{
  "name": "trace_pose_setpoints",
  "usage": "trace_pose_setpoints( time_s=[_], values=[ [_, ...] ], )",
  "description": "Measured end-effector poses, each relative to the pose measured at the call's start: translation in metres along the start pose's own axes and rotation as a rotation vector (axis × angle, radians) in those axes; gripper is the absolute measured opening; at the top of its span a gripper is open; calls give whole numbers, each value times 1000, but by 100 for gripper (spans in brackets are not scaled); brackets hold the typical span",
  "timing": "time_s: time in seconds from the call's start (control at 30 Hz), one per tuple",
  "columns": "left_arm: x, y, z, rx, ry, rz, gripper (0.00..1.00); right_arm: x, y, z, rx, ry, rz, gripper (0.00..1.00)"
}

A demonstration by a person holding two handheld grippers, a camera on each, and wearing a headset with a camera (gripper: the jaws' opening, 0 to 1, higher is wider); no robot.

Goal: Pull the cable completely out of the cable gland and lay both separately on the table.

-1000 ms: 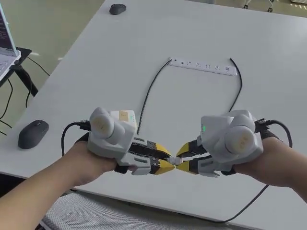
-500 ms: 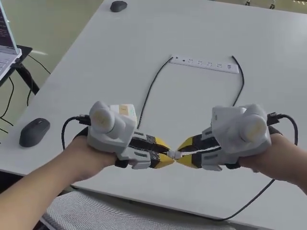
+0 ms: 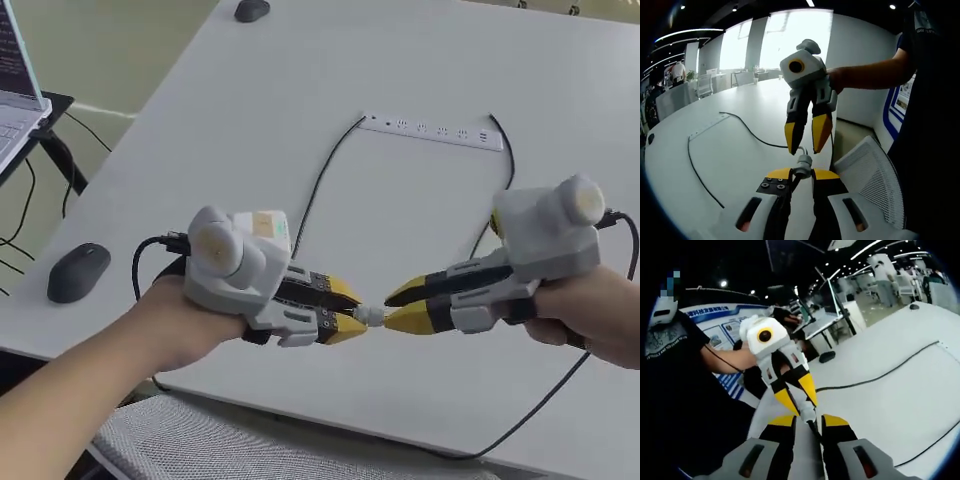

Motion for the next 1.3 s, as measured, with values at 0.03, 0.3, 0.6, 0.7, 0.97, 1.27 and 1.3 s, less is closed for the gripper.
trace_pose_setpoints(
  time_s=[0.03,0.3,0.6,0.7,0.97,1.27,1.3],
  values=[
    [-1,0,0,0,4,2,15,-2,1,1,-9,18,8,16],
    [-3,0,0,-1,26,-10,15,2,8,-2,-70,69,-13,14],
    [-4,2,0,1,43,-19,15,7,11,-6,-118,109,-38,9],
    [-3,3,0,3,45,-26,15,8,11,-5,-116,100,-38,9],
    [-1,4,0,4,30,-37,15,8,12,-6,-66,-7,-41,7],
    [2,4,1,19,-6,-42,15,13,12,-9,-4,-124,-41,7],
    [2,5,2,22,-9,-42,15,13,12,-10,1,-144,-44,7]
  ],
)
Point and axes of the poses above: the centre of the closed fingertips' face, and the gripper's own axes: y roughly forward along the fingers, z roughly to its right, x roughly out of its underside, the point moved 2 cm from there along -y, roughly backward along the fingers, and after that the axes turned 10 degrees about x, right-handed, at the moved point
